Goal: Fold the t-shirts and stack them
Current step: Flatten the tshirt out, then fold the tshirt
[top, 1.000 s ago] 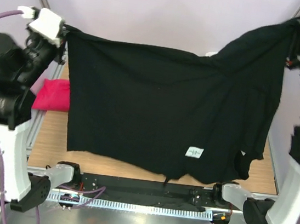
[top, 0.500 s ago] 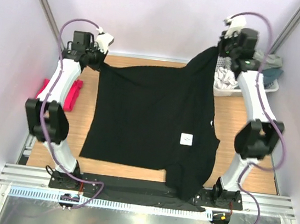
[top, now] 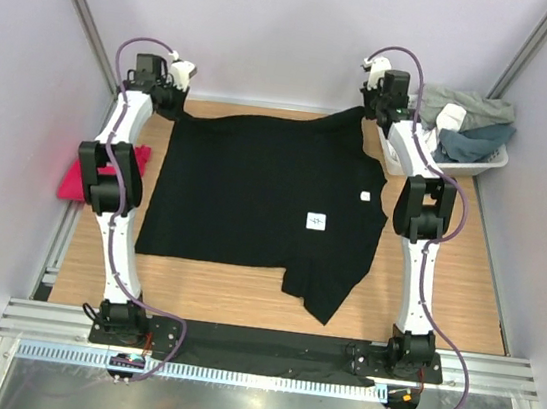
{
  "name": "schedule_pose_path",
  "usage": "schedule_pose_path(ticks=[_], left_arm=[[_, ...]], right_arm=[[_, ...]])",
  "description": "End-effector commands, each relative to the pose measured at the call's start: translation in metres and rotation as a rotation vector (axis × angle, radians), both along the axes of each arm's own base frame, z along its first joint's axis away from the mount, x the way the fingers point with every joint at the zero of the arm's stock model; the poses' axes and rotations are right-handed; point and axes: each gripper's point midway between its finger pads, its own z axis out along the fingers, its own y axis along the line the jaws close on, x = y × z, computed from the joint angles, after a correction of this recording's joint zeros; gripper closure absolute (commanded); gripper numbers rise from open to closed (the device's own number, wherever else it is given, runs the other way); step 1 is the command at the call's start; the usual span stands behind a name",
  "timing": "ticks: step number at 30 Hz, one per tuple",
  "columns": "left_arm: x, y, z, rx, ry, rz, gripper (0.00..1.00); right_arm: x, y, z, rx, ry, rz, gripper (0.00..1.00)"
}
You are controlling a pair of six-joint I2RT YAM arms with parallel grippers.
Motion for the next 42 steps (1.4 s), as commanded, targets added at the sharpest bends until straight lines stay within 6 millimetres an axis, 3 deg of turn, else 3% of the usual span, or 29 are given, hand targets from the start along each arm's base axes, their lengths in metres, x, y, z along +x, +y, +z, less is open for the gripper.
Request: schedule_pose_path(ticks=[1, 3, 10, 12, 14, 15, 16, 20, 21, 22, 24, 26, 27, 28, 30, 32, 33, 42], left_arm=[[0.015, -0.003, 0.020, -0.011, -0.060, 0.006, 1.00], [0.019, -0.001, 0.019, -0.001, -0.068, 0.022, 1.00], [0.030, 0.007, 0.040, 0.017, -0.117, 0.052, 1.00], [0.028, 0.008, 0.047, 0.023, -0.123, 0.053, 1.00], [0.020, 0.008, 0.055, 0.024, -0.124, 0.050, 1.00], [0.017, 0.005, 0.058, 0.018, -0.125, 0.034, 1.00], [0.013, 0.003, 0.058, 0.016, -0.116, 0.024, 1.00], [-0.003, -0.002, 0.066, 0.009, -0.083, 0.008, 1.00], [-0.006, -0.004, 0.065, 0.006, -0.070, 0.002, 1.00], [-0.012, -0.003, 0.065, 0.003, -0.054, 0.006, 1.00], [-0.021, -0.004, 0.067, 0.002, -0.039, 0.004, 1.00], [-0.028, -0.007, 0.066, -0.011, -0.025, 0.002, 1.00], [-0.032, -0.008, 0.066, -0.016, -0.019, 0.002, 1.00], [-0.037, -0.011, 0.064, -0.023, -0.002, -0.006, 1.00], [-0.042, -0.012, 0.063, -0.032, 0.020, -0.007, 1.00], [-0.050, -0.014, 0.058, -0.041, 0.055, -0.009, 1.00], [-0.052, -0.014, 0.058, -0.043, 0.061, -0.010, 1.00], [-0.087, -0.019, 0.029, -0.064, 0.171, -0.011, 1.00]], right_arm=[[0.024, -0.003, 0.052, -0.016, -0.181, -0.048, 0.99], [0.027, 0.000, 0.044, -0.011, -0.176, -0.048, 0.99], [0.026, 0.003, 0.069, -0.016, -0.231, -0.041, 0.99], [0.020, 0.000, 0.086, -0.009, -0.247, -0.046, 0.99], [0.013, -0.006, 0.083, -0.001, -0.222, -0.058, 0.99], [0.006, -0.007, 0.099, 0.004, -0.235, -0.059, 0.99], [0.001, -0.007, 0.092, 0.003, -0.203, -0.055, 0.99], [-0.023, -0.003, 0.099, 0.021, -0.160, -0.025, 0.99], [-0.029, -0.001, 0.089, 0.022, -0.130, -0.015, 0.99], [-0.036, -0.002, 0.106, 0.028, -0.151, -0.016, 0.99], [-0.047, -0.003, 0.100, 0.037, -0.120, -0.013, 0.99], [-0.060, -0.003, 0.115, 0.049, -0.130, -0.011, 0.99], [-0.066, -0.002, 0.104, 0.051, -0.100, -0.009, 0.99], [-0.073, -0.001, 0.112, 0.055, -0.105, -0.004, 0.99], [-0.082, 0.000, 0.100, 0.052, -0.070, 0.001, 0.99], [-0.092, 0.001, 0.103, 0.060, -0.062, 0.009, 0.99], [-0.099, 0.002, 0.091, 0.060, -0.026, 0.013, 0.99], [-0.143, 0.001, 0.071, 0.064, 0.062, 0.028, 0.99]])
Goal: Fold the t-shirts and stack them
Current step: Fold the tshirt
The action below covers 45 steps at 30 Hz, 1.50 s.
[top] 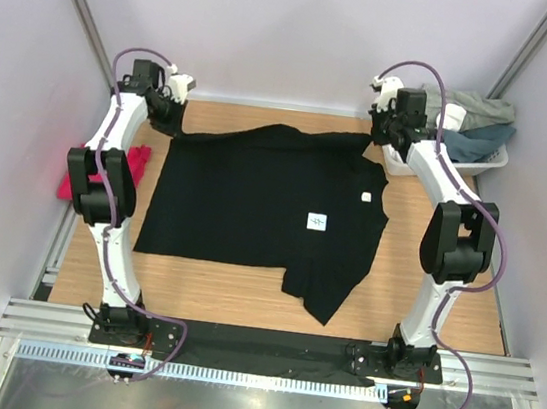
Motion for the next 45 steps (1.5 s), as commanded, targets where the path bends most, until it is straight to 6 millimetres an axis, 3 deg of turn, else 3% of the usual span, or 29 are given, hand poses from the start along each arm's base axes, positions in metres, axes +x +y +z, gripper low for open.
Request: schedule_pose_path(ticks=[1, 3, 8, 14, 20, 27, 36, 45], left_arm=[[-0.016, -0.006, 0.020, -0.020, -0.013, -0.006, 1.00], [-0.023, -0.005, 0.017, -0.019, -0.003, -0.004, 1.00], [-0.025, 0.001, 0.024, 0.011, -0.031, 0.004, 1.00], [-0.027, 0.006, 0.030, 0.032, -0.042, 0.001, 1.00], [-0.029, 0.008, 0.021, 0.024, -0.019, 0.010, 1.00], [-0.039, 0.009, -0.001, 0.025, 0.039, 0.011, 1.00], [-0.055, 0.008, -0.024, 0.017, 0.124, 0.021, 1.00], [-0.084, 0.017, -0.050, 0.055, 0.229, 0.091, 0.94]], right_arm=[[-0.018, 0.004, 0.043, 0.025, -0.072, 0.015, 0.99], [-0.026, 0.002, 0.038, 0.022, -0.056, 0.014, 0.99], [-0.041, 0.001, 0.055, 0.023, -0.076, 0.016, 0.99], [-0.064, 0.009, 0.059, 0.028, -0.065, 0.038, 0.99], [-0.094, 0.019, 0.034, 0.024, 0.005, 0.069, 0.99], [-0.132, 0.013, -0.008, -0.011, 0.112, 0.081, 0.99], [-0.158, 0.010, -0.048, -0.030, 0.209, 0.103, 0.99], [-0.179, 0.018, -0.068, 0.012, 0.308, 0.130, 0.99]])
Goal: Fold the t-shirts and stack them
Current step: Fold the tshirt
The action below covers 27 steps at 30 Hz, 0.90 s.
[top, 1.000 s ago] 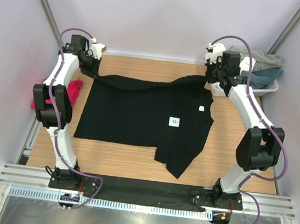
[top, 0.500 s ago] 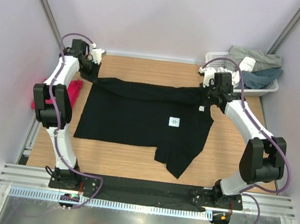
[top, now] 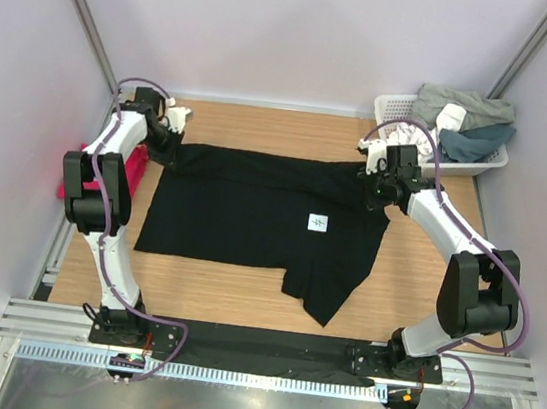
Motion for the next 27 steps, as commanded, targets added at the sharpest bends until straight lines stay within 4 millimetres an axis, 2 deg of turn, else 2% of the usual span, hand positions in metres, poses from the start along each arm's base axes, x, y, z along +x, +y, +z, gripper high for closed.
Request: schedule_pose_path(ticks=[1, 2, 3, 4, 5, 7, 9, 10, 11, 12, 15, 17, 18, 20, 21, 23, 27], left_arm=[[-0.014, 0.014, 0.005, 0.024, 0.019, 0.083, 0.93], [-0.021, 0.015, 0.000, 0.022, 0.032, 0.100, 0.86], [-0.023, 0.017, -0.001, 0.023, 0.031, 0.112, 0.84], [-0.024, 0.017, -0.001, 0.027, 0.031, 0.118, 0.81], [-0.023, 0.018, 0.001, 0.030, 0.019, 0.124, 0.74], [-0.017, 0.021, 0.005, 0.043, -0.001, 0.141, 0.62], [-0.002, 0.025, 0.018, 0.054, -0.053, 0.159, 0.56], [0.004, 0.027, 0.024, 0.054, -0.073, 0.170, 0.52], [0.010, 0.028, 0.027, 0.050, -0.087, 0.183, 0.51], [0.021, 0.029, 0.039, 0.046, -0.121, 0.189, 0.50], [0.037, 0.027, 0.045, 0.024, -0.134, 0.212, 0.48], [0.039, 0.027, 0.042, 0.013, -0.113, 0.229, 0.48], [0.040, 0.026, 0.034, 0.003, -0.088, 0.231, 0.48], [0.038, 0.019, 0.034, -0.027, -0.062, 0.228, 0.49], [0.038, 0.017, 0.032, -0.044, -0.050, 0.231, 0.50], [0.034, 0.011, 0.029, -0.070, -0.023, 0.226, 0.51], [0.025, -0.003, 0.024, -0.135, 0.028, 0.196, 0.53]], right_arm=[[-0.012, 0.007, 0.008, 0.032, 0.013, 0.016, 0.99], [-0.016, 0.006, 0.006, 0.030, 0.021, 0.014, 0.98], [-0.018, 0.005, 0.008, 0.031, 0.019, 0.009, 0.95], [-0.019, 0.004, 0.008, 0.030, 0.018, 0.008, 0.87], [-0.021, 0.005, 0.007, 0.031, 0.022, 0.010, 0.72], [-0.016, 0.004, 0.015, 0.032, -0.008, 0.005, 0.66], [-0.002, 0.005, 0.031, 0.032, -0.061, -0.001, 0.60], [0.003, 0.006, 0.031, 0.031, -0.062, 0.000, 0.59], [0.013, 0.008, 0.041, 0.037, -0.090, 0.002, 0.58], [0.017, 0.010, 0.044, 0.040, -0.098, 0.006, 0.58], [0.036, 0.015, 0.048, 0.053, -0.114, 0.013, 0.57], [0.047, 0.021, 0.046, 0.066, -0.115, 0.021, 0.57], [0.051, 0.023, 0.043, 0.072, -0.108, 0.022, 0.57], [0.058, 0.028, 0.043, 0.087, -0.107, 0.037, 0.56], [0.060, 0.032, 0.033, 0.083, -0.083, 0.049, 0.55], [0.063, 0.038, 0.029, 0.079, -0.071, 0.073, 0.52], [0.058, 0.049, 0.010, 0.078, 0.015, 0.141, 0.47]])
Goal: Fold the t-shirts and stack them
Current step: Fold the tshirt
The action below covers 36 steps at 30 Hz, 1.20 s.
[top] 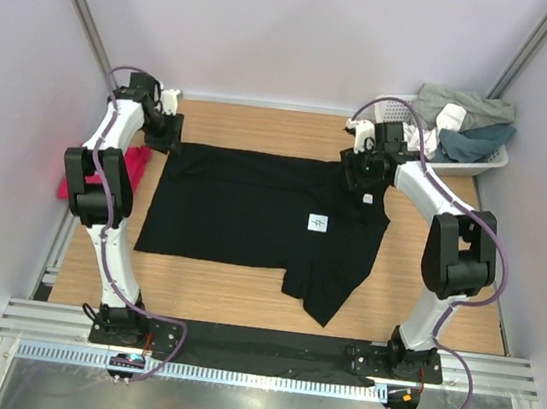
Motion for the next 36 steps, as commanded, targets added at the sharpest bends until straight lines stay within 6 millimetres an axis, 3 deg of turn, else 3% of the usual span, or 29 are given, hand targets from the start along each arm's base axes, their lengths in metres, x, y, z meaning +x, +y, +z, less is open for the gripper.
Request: schedule_pose_path(ticks=[1, 9, 21, 26, 29, 30, 32, 33, 34, 36], left_arm=[[-0.014, -0.018, -0.001, -0.105, 0.060, -0.029, 0.55], [-0.031, -0.039, -0.025, -0.197, 0.165, -0.028, 0.59], [-0.040, -0.046, -0.026, -0.198, 0.161, -0.033, 0.60], [-0.042, -0.046, -0.030, -0.194, 0.169, -0.027, 0.60], [-0.042, -0.045, -0.030, -0.193, 0.170, -0.025, 0.61], [-0.041, -0.045, -0.030, -0.193, 0.167, -0.026, 0.61], [-0.040, -0.045, -0.030, -0.192, 0.166, -0.024, 0.61], [-0.040, -0.045, -0.030, -0.189, 0.164, -0.026, 0.61], [-0.040, -0.045, -0.031, -0.188, 0.166, -0.024, 0.61], [-0.038, -0.044, -0.031, -0.187, 0.156, -0.026, 0.61]], right_arm=[[0.001, 0.018, 0.010, 0.024, 0.000, 0.082, 0.46], [0.004, 0.032, 0.003, 0.048, 0.014, 0.125, 0.43], [0.007, 0.055, -0.035, 0.075, 0.096, 0.164, 0.38], [0.018, 0.060, -0.039, 0.075, 0.091, 0.169, 0.38], [0.024, 0.061, -0.043, 0.073, 0.091, 0.175, 0.49], [0.025, 0.062, -0.042, 0.074, 0.089, 0.174, 0.62], [0.027, 0.065, -0.040, 0.073, 0.080, 0.174, 0.76], [0.027, 0.064, -0.039, 0.064, 0.077, 0.169, 0.89], [0.027, 0.065, -0.036, 0.059, 0.068, 0.165, 0.96], [0.021, 0.071, -0.033, 0.055, 0.071, 0.175, 0.99]])
